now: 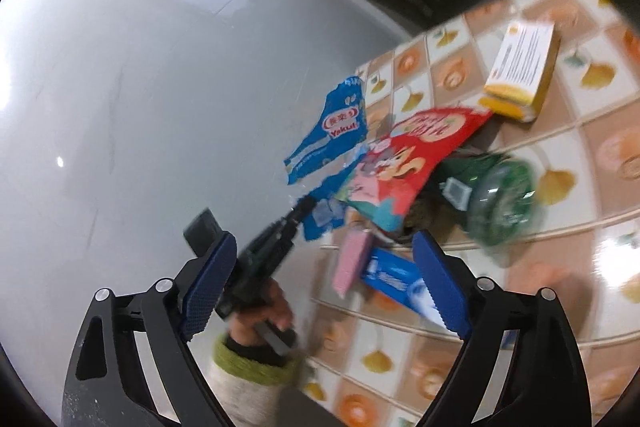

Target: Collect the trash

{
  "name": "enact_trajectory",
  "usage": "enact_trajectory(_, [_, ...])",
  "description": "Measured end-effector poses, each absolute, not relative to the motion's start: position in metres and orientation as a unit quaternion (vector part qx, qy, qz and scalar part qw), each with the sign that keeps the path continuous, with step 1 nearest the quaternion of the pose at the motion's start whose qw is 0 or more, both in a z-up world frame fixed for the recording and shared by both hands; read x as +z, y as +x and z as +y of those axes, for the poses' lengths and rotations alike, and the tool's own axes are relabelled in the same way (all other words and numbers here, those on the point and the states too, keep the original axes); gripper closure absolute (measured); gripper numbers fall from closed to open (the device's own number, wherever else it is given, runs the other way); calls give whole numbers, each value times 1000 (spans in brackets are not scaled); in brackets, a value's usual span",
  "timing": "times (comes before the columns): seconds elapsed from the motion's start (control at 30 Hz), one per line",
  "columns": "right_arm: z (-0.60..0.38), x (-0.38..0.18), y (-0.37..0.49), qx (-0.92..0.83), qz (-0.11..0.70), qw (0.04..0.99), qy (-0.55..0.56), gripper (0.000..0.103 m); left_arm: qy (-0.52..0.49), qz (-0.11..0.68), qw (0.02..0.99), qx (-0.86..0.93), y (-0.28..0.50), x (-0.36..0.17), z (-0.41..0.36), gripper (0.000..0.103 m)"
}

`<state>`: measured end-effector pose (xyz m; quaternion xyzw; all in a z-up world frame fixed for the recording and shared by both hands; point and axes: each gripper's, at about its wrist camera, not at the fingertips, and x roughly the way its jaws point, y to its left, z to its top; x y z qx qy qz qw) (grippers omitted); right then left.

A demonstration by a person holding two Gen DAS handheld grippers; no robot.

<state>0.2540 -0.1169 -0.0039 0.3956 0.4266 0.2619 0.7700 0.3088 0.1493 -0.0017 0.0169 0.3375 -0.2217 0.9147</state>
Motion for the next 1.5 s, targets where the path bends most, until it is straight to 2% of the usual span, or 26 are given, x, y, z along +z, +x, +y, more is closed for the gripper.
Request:
enact_trajectory(0.07, [-112, -19, 266, 250, 445, 749, 422, 27, 18, 337, 915, -221, 306, -3, 148, 102])
enact_trajectory(0.33, [-97, -44, 292, 218, 470, 715, 468, 27, 13, 327, 916, -233, 300, 0, 144, 102])
enact_trajectory(0.43, [-92, -54, 298, 210, 476, 710, 474, 33, 8, 320, 917, -237, 297, 4, 147, 102])
enact_trajectory(0.6, [-95, -70, 305, 203, 475, 702, 491, 52, 1, 306, 921, -241, 285, 13, 149, 102])
enact_trajectory(0.67, [-98, -74, 306, 203, 473, 699, 496, 67, 0, 301, 922, -242, 281, 16, 150, 102])
enact_trajectory(0.7, [-98, -76, 307, 204, 472, 697, 499, 71, 0, 297, 924, -243, 277, 20, 150, 102])
enact_trajectory(0.77, [-100, -82, 307, 210, 469, 689, 510, 89, 2, 288, 926, -243, 270, 25, 150, 102])
enact_trajectory(0.83, [-102, -84, 305, 217, 461, 686, 519, 95, 3, 278, 930, -242, 263, 32, 150, 102])
enact_trajectory(1.23, [-125, -38, 278, 252, 397, 736, 486, 102, 51, 230, 940, -249, 192, 78, 130, 102])
enact_trajectory(1.4, [-136, -20, 241, 276, 394, 762, 434, 102, 59, 251, 925, -279, 152, 85, 112, 102])
enact_trajectory(1.5, [-143, -23, 209, 297, 403, 758, 418, 103, 35, 291, 904, -311, 132, 79, 103, 102])
